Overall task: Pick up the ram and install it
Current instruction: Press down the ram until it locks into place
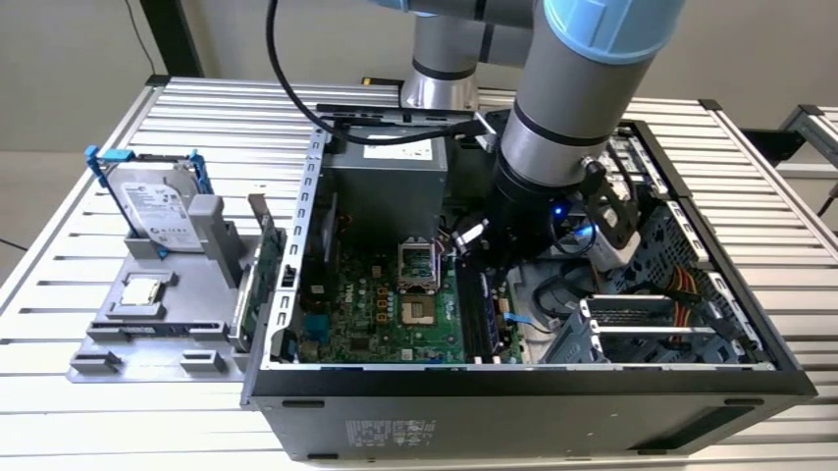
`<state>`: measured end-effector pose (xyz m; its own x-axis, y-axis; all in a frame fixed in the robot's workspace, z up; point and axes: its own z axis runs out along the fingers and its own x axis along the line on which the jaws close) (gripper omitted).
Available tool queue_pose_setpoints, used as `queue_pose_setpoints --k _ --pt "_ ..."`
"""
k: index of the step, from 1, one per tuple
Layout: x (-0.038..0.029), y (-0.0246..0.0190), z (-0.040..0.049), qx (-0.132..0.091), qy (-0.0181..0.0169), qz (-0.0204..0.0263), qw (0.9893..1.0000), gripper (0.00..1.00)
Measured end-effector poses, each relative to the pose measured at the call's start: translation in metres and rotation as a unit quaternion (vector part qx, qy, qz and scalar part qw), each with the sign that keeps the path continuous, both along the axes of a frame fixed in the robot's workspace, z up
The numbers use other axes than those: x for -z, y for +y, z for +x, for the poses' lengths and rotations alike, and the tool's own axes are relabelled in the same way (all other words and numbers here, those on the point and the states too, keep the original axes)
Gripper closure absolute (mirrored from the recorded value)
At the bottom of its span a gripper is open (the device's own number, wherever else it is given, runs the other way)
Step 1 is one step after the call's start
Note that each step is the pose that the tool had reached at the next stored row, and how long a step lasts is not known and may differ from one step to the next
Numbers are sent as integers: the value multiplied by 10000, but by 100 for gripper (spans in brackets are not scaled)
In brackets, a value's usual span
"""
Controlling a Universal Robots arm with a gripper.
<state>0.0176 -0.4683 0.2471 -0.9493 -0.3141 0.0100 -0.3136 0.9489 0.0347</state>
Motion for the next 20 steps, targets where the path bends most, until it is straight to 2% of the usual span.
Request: queue_pose_setpoints --k 4,10,15,20 --pt "1 4 0 -213 0 41 9998 100" --pt "0 9 0 -509 1 65 9987 100" --pt "0 12 0 -722 1 87 9974 100" --pt "0 15 0 -940 2 104 9955 100"
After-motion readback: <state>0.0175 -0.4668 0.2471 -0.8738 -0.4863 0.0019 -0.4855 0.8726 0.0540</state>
